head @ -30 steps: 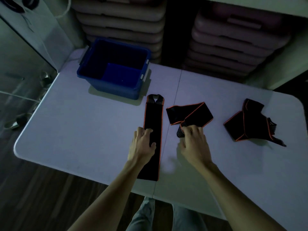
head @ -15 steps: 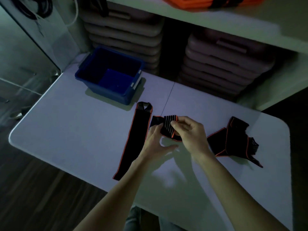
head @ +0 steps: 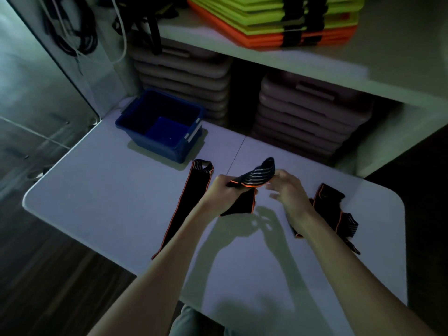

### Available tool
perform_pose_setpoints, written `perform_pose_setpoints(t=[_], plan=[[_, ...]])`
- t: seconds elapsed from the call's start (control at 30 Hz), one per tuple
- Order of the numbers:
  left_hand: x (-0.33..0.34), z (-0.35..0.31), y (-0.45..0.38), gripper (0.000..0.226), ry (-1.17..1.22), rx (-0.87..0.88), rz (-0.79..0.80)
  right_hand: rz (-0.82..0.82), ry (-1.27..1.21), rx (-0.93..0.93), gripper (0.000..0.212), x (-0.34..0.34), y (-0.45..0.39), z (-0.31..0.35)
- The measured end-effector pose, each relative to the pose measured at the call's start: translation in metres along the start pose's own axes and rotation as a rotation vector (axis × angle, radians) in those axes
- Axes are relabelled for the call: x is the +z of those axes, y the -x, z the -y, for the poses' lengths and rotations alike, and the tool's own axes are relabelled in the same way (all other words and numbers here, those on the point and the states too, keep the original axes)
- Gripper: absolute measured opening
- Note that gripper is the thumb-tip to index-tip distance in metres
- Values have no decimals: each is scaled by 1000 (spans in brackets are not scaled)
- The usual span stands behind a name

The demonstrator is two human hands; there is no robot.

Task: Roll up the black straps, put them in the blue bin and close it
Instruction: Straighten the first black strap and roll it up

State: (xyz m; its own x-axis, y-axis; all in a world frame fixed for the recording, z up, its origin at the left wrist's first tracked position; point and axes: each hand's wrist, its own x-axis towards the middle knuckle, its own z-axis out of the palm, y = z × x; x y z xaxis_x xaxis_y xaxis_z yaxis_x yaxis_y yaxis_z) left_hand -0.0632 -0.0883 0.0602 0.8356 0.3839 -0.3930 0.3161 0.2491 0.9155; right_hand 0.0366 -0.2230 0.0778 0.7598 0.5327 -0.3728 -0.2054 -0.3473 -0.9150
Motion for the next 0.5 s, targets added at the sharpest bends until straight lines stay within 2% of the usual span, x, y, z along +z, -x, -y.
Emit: perform_pose_setpoints(t=[0.1,0.17,0.23,0.33,0.4,0.43,0.5], plan=[[-4,-7,1,24,-46,-40,37,144,-41,-53,15,-3,10,1],[-6,-8,-1,22,-67,-48,43,168,-45,-161,18,-1,15,5],[-7,-7,-1,21,-89,-47,48,118,18,-264,21,1,15,8],[-12,-1,3,28,-78,-24,25,32,166,-363,6,8,9,16],[-20,10,9,26,-111,-39,31,-17,213,-405,32,16,4,27],[-26,20,13,23,-154,-64,48,-44,192,-411,38,21,1,35],[-41,44,21,21,-290,-130,74,-83,107,-399,36,30,-6,50]])
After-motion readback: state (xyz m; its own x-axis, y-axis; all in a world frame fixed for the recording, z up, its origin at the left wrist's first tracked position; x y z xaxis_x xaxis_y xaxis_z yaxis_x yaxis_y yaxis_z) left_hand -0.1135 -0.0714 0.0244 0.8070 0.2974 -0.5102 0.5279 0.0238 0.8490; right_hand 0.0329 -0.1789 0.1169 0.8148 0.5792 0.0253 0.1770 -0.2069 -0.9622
